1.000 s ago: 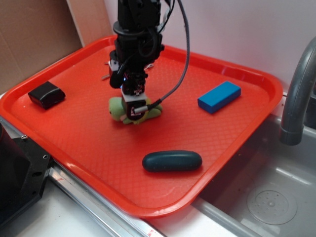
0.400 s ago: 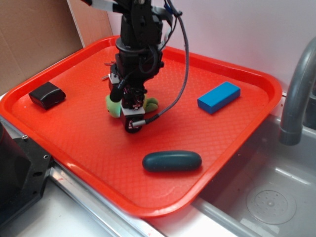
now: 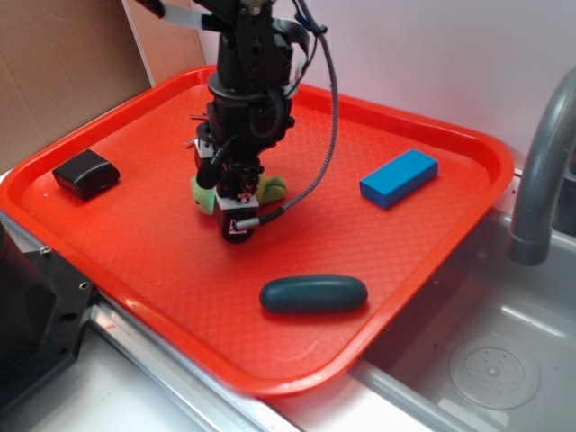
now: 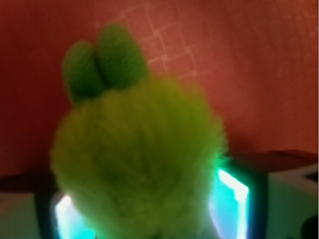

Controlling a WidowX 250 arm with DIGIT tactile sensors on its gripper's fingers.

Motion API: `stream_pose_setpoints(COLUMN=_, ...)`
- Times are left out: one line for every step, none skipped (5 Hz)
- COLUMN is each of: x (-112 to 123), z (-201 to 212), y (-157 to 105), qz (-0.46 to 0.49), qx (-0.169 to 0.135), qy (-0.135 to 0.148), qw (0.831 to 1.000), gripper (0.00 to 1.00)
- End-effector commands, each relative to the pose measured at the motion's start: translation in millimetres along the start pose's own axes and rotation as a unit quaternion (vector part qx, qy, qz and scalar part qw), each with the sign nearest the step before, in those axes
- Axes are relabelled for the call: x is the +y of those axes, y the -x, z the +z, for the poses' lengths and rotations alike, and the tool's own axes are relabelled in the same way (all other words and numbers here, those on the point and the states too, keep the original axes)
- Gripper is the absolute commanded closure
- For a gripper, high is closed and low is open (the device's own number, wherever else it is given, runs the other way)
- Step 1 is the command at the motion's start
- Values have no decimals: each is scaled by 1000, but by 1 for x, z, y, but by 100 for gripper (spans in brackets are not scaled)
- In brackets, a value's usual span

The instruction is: Grab the green animal.

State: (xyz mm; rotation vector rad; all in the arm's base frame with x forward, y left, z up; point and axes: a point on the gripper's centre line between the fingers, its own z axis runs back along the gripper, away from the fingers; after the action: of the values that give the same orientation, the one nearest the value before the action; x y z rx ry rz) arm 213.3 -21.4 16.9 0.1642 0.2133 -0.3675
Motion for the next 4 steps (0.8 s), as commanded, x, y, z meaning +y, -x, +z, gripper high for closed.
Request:
stream_pose_setpoints(x=21, z=71, y=7, qz=86, qx=-82, qy=27, qw=993, gripper=100)
stream_pose_setpoints(x=29, z=114, y=44, qz=210, qx=-132, qy=55, qw=967, gripper=100)
stream_pose_setpoints(x=39, z=149, y=90, qz=313, qx=-172, qy=88, qw=930, gripper=100)
stream_pose_setpoints(x=50, z=197, y=106, qz=316, qx=-161, qy=86, qw=931, gripper=100)
